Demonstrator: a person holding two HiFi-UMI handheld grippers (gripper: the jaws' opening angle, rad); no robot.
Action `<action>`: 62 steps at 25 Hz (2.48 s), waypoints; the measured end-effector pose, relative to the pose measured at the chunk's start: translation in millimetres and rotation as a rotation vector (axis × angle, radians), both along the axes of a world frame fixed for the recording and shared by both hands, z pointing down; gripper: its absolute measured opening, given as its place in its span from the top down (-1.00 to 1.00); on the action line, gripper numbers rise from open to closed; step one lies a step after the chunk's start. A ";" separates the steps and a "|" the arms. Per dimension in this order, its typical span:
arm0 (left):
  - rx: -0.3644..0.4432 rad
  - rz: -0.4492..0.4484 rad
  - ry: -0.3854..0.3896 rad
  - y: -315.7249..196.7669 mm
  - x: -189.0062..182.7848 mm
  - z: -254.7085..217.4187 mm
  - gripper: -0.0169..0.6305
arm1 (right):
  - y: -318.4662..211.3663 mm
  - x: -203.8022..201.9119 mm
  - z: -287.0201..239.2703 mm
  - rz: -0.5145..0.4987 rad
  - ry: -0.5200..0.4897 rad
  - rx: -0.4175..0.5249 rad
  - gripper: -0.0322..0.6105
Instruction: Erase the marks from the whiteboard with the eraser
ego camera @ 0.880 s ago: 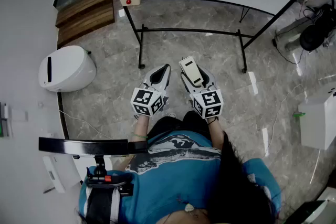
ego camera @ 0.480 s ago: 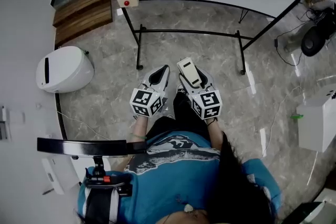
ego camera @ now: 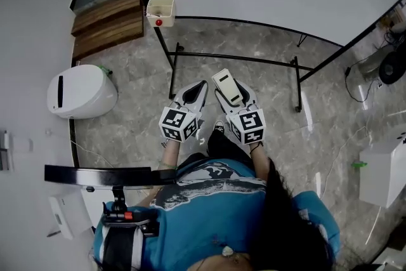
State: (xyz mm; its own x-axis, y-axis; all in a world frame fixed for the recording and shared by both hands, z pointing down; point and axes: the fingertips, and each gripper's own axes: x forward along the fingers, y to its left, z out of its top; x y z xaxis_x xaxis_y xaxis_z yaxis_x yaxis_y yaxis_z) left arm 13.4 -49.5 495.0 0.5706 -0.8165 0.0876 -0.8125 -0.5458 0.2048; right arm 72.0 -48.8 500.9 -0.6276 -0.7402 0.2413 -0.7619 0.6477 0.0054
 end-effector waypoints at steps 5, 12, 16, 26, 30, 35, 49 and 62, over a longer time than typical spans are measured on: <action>0.010 -0.043 0.004 -62.8 1.3 -14.9 0.93 | -70.7 8.2 -18.9 -0.029 -0.012 0.014 0.08; 0.015 -0.088 -0.002 -138.1 -1.9 -17.7 0.93 | -147.0 14.7 -26.5 -0.031 -0.013 0.039 0.08; -0.003 -0.105 -0.005 -175.7 -7.8 -7.6 0.93 | -184.9 8.2 -21.8 -0.045 -0.013 0.034 0.08; -0.043 -0.137 -0.024 -202.5 -30.2 1.1 0.93 | -222.3 2.2 -31.2 -0.022 -0.081 0.056 0.08; -0.035 -0.105 -0.032 -209.5 -36.3 -1.6 0.93 | -233.6 -1.2 -42.8 0.008 -0.106 0.094 0.08; -0.028 -0.035 -0.039 -232.6 -55.1 -9.8 0.93 | -267.1 -28.4 -64.2 0.043 -0.100 0.155 0.08; 0.023 0.031 -0.015 -280.1 -119.2 -31.6 0.93 | -369.1 -133.9 -188.8 0.009 0.093 0.578 0.08; 0.013 0.079 0.012 -289.1 -106.8 -24.4 0.93 | -405.5 -169.6 -169.5 -0.024 0.416 0.700 0.08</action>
